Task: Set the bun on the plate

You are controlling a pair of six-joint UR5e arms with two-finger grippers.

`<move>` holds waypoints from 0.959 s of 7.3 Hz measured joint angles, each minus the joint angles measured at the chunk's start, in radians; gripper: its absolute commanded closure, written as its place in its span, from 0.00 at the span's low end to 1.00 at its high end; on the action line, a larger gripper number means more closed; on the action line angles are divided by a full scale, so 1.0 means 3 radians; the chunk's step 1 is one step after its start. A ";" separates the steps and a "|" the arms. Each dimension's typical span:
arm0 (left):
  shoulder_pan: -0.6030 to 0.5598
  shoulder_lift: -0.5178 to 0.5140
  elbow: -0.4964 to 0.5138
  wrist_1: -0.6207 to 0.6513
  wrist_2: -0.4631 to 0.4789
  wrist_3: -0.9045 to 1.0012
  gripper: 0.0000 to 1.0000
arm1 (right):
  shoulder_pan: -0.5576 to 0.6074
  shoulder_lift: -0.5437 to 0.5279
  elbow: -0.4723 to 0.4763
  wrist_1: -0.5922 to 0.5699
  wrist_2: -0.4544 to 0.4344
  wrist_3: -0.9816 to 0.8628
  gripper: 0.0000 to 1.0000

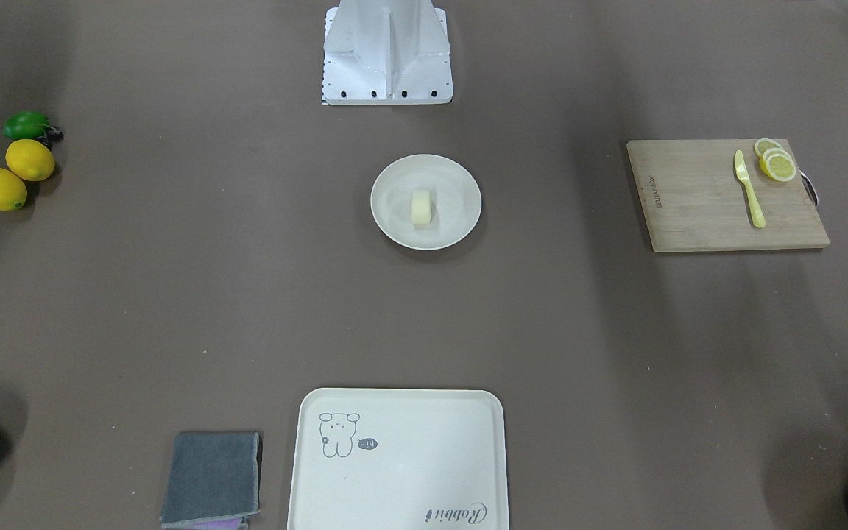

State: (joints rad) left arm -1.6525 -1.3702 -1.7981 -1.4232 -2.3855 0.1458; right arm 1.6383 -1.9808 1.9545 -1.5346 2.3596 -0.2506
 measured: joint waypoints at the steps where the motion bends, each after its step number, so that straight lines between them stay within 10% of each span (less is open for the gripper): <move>1: -0.0002 0.0006 -0.0002 -0.0001 0.0000 0.0000 0.03 | 0.0000 0.0002 0.0000 0.0001 0.0010 0.0004 0.00; 7: -0.0004 0.0011 -0.0015 -0.0001 -0.0003 0.0000 0.03 | -0.0003 0.0047 0.0032 0.0001 0.0035 0.0280 0.00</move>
State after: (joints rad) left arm -1.6536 -1.3668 -1.8026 -1.4235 -2.3864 0.1457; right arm 1.6373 -1.9667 1.9641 -1.5343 2.3702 -0.1666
